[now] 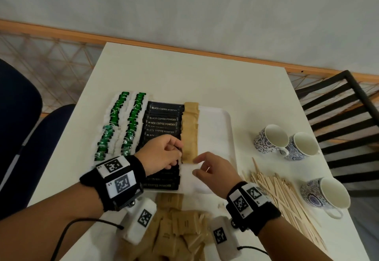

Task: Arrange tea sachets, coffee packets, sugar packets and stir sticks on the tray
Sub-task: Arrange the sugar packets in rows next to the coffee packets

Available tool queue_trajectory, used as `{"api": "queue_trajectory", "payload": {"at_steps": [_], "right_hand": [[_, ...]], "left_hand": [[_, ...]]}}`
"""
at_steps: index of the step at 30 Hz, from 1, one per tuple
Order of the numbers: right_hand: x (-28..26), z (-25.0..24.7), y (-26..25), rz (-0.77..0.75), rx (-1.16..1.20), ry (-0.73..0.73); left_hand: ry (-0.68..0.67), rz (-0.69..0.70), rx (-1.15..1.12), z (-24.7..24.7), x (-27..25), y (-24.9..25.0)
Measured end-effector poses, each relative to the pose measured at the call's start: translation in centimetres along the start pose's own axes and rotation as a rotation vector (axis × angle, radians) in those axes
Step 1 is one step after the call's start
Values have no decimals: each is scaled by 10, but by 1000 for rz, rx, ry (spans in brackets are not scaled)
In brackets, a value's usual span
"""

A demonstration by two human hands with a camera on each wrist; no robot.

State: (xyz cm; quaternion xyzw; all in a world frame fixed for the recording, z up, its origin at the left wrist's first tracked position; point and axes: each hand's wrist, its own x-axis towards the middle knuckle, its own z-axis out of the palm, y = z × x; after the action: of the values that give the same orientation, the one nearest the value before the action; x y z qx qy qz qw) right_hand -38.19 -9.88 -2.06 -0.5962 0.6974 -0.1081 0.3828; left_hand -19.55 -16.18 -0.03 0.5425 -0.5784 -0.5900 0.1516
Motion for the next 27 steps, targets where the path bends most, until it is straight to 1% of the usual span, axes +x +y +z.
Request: {"api": "queue_trajectory", "payload": {"at_steps": [3,6,9,12,16,21,24,27], "right_hand": [[-28,7,1,-86,-145,-56],[-55,14,6,-117,-231,-68],[-79,21,11,-107,-291,-57],[-97,30,16,-63,-349,-56],[-109,38,23,-11,-398,-79],[-115,52,22,-82,-406,-130],[-112,60,16,-115,-410,-119],[-104,61,13,-127,-372,-93]], "left_hand": [[-88,20,155,-3,-26,-14],[-172,41,308,-2,-54,-30],[-218,65,493,2,-78,-44],[-261,124,698,6,-96,-59],[-277,195,906,11,-112,-76],[-280,286,1041,21,-116,-90],[-273,332,1101,29,-111,-88],[-274,332,1090,30,-106,-84]]}}
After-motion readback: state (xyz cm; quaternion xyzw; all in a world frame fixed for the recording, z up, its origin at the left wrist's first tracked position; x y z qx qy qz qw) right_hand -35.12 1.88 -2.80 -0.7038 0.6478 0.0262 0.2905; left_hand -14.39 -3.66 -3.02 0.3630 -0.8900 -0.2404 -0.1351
